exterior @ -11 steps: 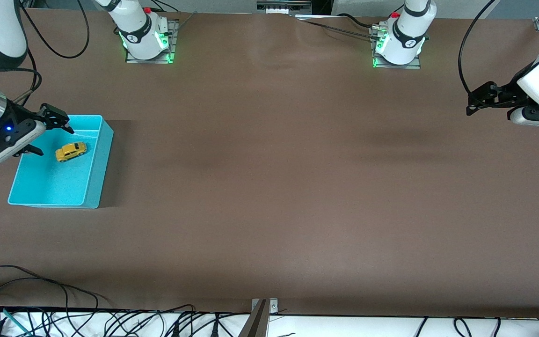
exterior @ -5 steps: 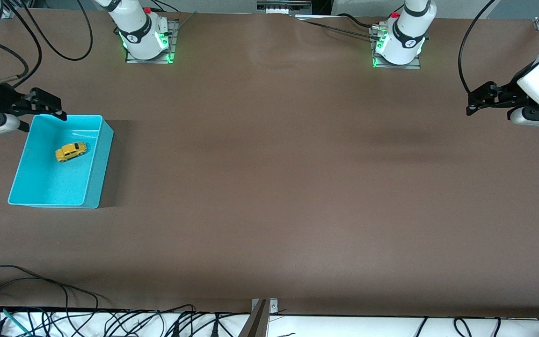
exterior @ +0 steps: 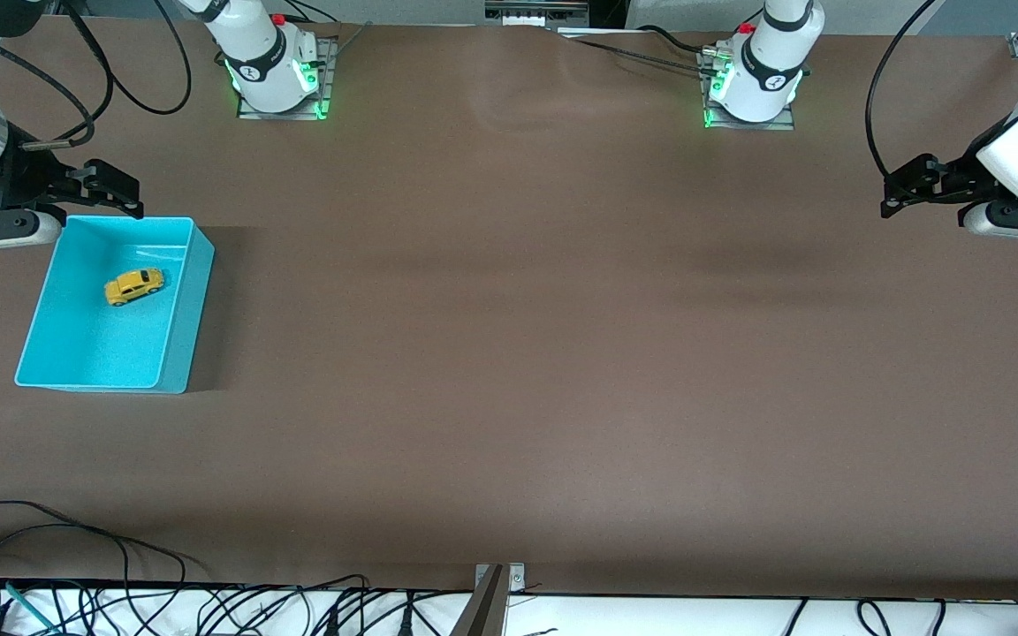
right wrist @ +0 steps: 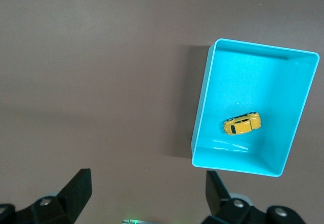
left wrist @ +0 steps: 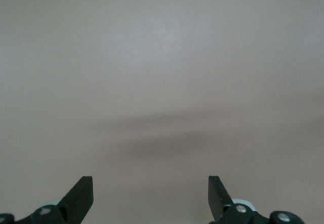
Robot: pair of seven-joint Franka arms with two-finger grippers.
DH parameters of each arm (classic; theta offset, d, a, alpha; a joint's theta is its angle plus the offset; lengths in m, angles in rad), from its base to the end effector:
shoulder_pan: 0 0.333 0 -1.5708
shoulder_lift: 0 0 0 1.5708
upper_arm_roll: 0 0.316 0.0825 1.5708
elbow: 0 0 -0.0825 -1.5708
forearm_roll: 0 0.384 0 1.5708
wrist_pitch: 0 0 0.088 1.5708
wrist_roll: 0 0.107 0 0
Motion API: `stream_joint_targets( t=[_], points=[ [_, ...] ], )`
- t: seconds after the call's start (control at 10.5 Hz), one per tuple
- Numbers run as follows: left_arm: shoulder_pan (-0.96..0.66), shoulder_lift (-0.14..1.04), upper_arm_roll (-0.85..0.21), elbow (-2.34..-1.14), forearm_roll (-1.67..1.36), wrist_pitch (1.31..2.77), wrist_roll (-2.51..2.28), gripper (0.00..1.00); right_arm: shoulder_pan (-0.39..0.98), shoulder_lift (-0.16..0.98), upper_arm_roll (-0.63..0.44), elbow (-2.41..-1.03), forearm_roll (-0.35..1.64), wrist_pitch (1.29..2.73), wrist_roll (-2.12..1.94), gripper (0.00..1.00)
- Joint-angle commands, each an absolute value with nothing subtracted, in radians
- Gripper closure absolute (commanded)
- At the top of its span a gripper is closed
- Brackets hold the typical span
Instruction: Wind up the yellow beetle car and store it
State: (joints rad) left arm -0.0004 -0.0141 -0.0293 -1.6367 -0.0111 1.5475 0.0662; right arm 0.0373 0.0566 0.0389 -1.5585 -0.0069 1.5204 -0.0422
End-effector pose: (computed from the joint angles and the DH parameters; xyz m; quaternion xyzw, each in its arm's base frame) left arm 0.5452 -0.0175 0.5993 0.9981 -0.0478 -0.0374 0.0060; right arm 0.5635 0.0416 0.5944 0.9971 0.0591 -0.0473 0.0031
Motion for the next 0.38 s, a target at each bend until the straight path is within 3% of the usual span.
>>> stream_joint_targets(
  t=[0.0, 0.28],
  points=[
    [0.008, -0.005, -0.035, -1.615, -0.029, 1.542, 0.058, 0.00, 0.037, 0.060, 0.038, -1.529, -0.038, 1.497, -0.026, 0.00],
    [0.008, -0.005, -0.035, -1.615, -0.028, 1.542, 0.058, 0.00, 0.037, 0.058, 0.035, -1.529, -0.035, 1.497, -0.022, 0.00]
  ],
)
